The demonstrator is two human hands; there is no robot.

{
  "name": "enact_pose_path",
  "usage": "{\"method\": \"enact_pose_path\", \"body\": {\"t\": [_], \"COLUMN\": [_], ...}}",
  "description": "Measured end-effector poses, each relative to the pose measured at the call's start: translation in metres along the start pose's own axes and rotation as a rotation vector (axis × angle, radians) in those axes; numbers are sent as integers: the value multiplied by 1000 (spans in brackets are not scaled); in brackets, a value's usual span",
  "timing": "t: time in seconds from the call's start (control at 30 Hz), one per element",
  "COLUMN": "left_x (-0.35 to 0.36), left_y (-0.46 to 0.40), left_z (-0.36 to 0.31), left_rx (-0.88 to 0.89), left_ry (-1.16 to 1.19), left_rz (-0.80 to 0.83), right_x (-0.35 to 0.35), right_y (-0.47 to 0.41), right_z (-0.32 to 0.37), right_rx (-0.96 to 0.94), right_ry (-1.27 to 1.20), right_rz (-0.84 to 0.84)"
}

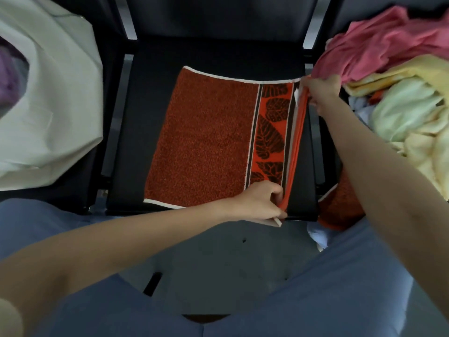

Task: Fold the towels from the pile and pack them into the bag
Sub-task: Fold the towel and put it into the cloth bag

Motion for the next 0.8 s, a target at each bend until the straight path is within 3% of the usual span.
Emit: {"method": "enact_pose_path", "body": {"t": [0.13,0.37,0.6,0.8], "left_x": [-36,-121,-168,-179], "left_y": [19,73,99,101], "left_z": [4,48,111,138], "left_rx": [-33,-138,-316,-322], "left_ry": [102,212,336,123], "left_rz": [-46,-213,-319,-474], "right_x": [8,76,174,223], "right_y": [20,79,148,165], "right_z": [41,105,126,100], "right_rx": [-77,-250,-390,-346], "right_ry": [-142,-175,21,133], "right_rz": [-17,-80,15,62]}}
Point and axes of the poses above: each hand's wrist, its own y-axis away from the middle knuckle, its own x-axis out of the palm, z = x × y, the point moved 8 cm from there along -y, towards the middle knuckle, and after that the axes turned 14 degrees about -z, right-handed, at the moved point
